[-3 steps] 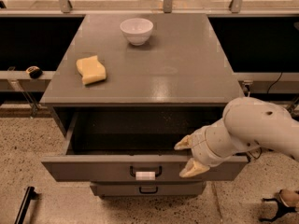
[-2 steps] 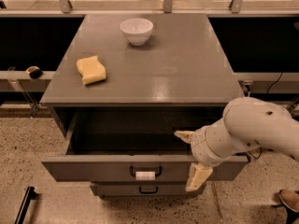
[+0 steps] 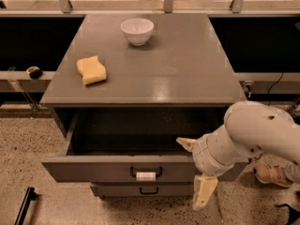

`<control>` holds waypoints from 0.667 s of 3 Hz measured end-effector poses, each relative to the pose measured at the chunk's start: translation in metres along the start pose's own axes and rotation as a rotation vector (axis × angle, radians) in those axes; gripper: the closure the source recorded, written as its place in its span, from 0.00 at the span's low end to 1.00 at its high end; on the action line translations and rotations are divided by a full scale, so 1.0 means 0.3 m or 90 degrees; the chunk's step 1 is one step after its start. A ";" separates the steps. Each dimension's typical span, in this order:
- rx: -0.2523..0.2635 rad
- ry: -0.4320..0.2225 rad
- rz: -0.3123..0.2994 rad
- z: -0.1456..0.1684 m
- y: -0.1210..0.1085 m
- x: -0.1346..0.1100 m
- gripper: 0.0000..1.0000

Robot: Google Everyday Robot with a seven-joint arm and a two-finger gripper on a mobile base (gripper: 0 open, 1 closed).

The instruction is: Open top drawer

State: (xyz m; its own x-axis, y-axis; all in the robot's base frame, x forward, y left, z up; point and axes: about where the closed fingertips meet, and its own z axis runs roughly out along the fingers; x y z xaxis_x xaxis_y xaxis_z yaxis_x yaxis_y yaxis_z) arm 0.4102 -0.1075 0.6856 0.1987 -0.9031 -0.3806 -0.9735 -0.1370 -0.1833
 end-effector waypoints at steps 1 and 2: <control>-0.042 -0.007 0.003 0.014 0.095 -0.037 0.18; -0.066 -0.018 0.002 0.016 0.170 -0.081 0.33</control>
Offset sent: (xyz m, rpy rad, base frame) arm -0.0839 0.0280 -0.0036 0.0236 0.1411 0.0603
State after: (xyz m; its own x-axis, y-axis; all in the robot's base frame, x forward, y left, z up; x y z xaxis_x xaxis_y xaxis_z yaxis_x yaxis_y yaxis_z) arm 0.3563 -0.0906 0.6812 0.1970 -0.8920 -0.4068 -0.9804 -0.1763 -0.0883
